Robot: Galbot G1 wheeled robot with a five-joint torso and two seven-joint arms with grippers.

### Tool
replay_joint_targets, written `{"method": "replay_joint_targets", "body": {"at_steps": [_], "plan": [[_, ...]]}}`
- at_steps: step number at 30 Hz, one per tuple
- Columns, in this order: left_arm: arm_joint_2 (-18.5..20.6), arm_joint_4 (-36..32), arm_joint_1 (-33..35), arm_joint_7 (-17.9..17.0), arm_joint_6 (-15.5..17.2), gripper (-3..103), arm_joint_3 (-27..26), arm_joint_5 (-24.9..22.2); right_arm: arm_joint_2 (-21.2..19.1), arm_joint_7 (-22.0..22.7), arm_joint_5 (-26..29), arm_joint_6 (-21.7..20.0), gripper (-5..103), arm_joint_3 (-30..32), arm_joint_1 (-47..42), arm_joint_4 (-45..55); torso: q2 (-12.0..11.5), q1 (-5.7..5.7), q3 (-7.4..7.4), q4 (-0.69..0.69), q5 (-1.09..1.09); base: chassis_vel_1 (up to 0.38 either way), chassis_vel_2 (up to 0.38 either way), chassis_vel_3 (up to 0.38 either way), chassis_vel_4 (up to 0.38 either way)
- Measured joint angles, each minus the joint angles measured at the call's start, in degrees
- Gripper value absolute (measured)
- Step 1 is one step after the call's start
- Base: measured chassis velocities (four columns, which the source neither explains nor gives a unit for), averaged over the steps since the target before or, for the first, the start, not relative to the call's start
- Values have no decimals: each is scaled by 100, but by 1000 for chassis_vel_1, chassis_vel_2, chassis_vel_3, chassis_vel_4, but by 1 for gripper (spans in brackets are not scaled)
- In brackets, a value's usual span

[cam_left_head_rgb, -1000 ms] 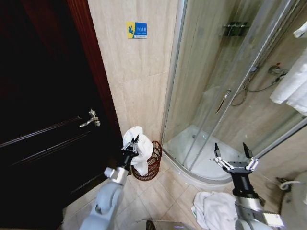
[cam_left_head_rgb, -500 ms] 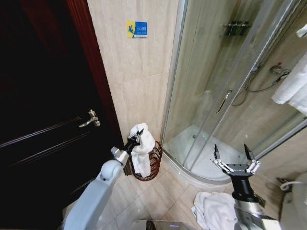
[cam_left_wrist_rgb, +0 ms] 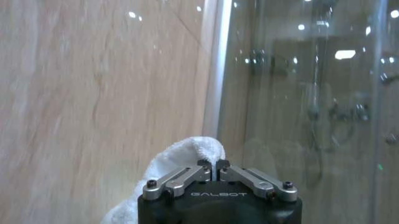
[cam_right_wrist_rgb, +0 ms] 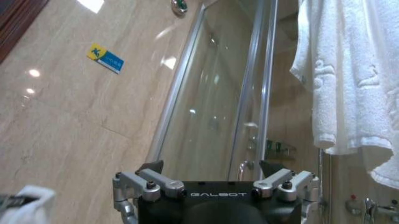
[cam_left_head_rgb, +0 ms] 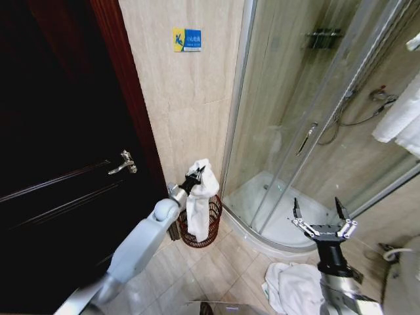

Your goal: Discard the used towel into the hamper.

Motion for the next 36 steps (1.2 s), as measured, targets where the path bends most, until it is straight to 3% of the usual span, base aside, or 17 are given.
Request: {"method": "replay_joint_targets", "body": {"at_steps": [5, 11, 30, 36], "plan": [[-61, 105, -552, -120, -47, 2, 45, -191, -2, -3, 15, 16, 100, 2, -5, -14, 0, 0, 0, -1, 1, 0, 0, 0, 0], [-47, 321, -731, -124, -26, 2, 101, -179, -4, -6, 31, 21, 100, -8, 4, -30, 0, 0, 0, 0, 0, 0, 0, 0, 0], [-23, 662, 439, 44, -225, 2, -33, 397, -7, -2, 42, -11, 100, -51, 85, -190, 1, -1, -1, 1, 0, 0, 0, 0, 0], [-164, 1375, 459, 58, -403, 2, 179, 637, -7, -17, 145, 54, 100, -12, 34, -203, 1, -1, -1, -1, 0, 0, 0, 0, 0]]}}
